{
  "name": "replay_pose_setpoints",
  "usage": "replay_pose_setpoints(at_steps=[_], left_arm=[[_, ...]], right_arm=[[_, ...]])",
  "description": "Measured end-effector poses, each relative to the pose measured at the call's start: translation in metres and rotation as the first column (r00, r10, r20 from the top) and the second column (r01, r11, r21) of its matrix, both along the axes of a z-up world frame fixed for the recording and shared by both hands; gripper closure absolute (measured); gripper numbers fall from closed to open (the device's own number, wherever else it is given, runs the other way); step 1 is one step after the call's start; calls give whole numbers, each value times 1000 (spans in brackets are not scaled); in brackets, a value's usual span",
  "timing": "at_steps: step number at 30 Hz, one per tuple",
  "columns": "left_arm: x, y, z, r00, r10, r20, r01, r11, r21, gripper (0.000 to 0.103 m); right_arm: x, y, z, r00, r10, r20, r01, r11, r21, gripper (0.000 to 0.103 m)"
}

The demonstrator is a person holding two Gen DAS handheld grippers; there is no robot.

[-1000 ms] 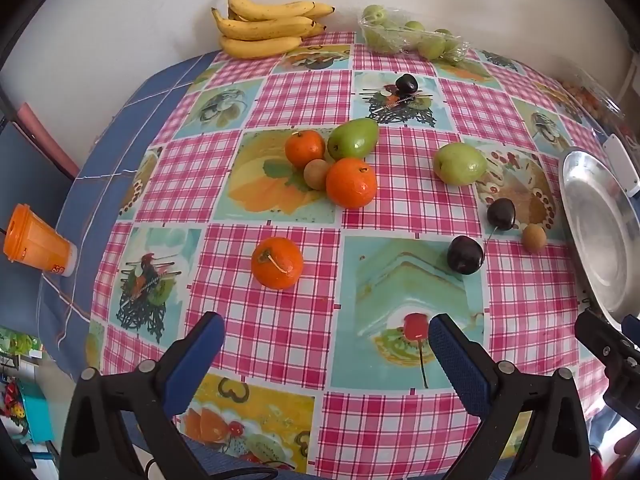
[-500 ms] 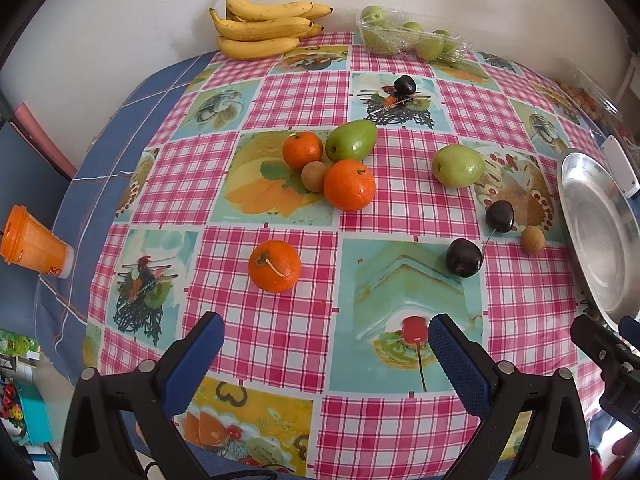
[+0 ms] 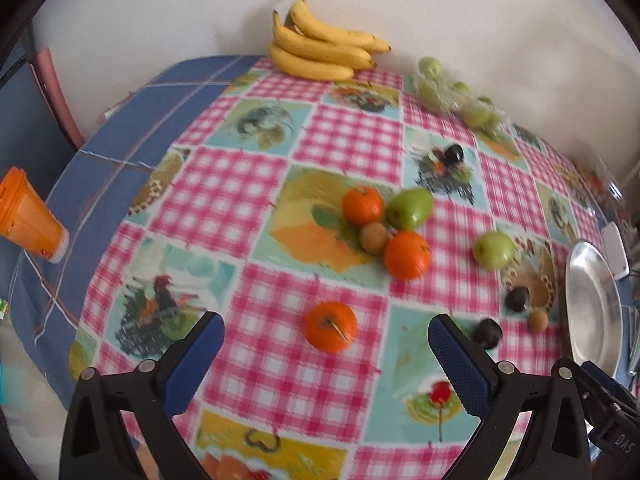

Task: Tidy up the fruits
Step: 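Grasp the lone tangerine with the left tool while the right tool grasps a dark plum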

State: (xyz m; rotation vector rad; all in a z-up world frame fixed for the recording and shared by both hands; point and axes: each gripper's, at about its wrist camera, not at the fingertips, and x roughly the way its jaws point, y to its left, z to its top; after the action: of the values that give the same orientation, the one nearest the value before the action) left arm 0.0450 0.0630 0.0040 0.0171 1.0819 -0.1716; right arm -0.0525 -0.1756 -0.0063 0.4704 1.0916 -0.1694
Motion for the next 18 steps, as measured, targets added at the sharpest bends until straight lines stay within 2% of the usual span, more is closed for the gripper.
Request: replay_pose_setpoints(at_steps=[3, 9, 13, 18], left_arm=[[5, 9, -3, 1000, 3, -1, -3, 1000, -4, 0], [11, 21, -17, 998, -9, -58, 4, 997, -82, 0], [11, 18, -16, 999, -39, -24, 37, 997, -63, 0], [18, 22, -18, 999, -30, -30, 27, 994, -109, 0]], right_arm=[[9, 6, -3, 1000, 20, -1, -20, 1000, 3, 5], [25, 25, -14, 997, 73, -32, -72, 997, 20, 5], [32, 33, -25, 996, 77, -54, -75, 996, 42, 5], [42, 41, -30, 994, 90, -63, -88, 996, 26, 5]])
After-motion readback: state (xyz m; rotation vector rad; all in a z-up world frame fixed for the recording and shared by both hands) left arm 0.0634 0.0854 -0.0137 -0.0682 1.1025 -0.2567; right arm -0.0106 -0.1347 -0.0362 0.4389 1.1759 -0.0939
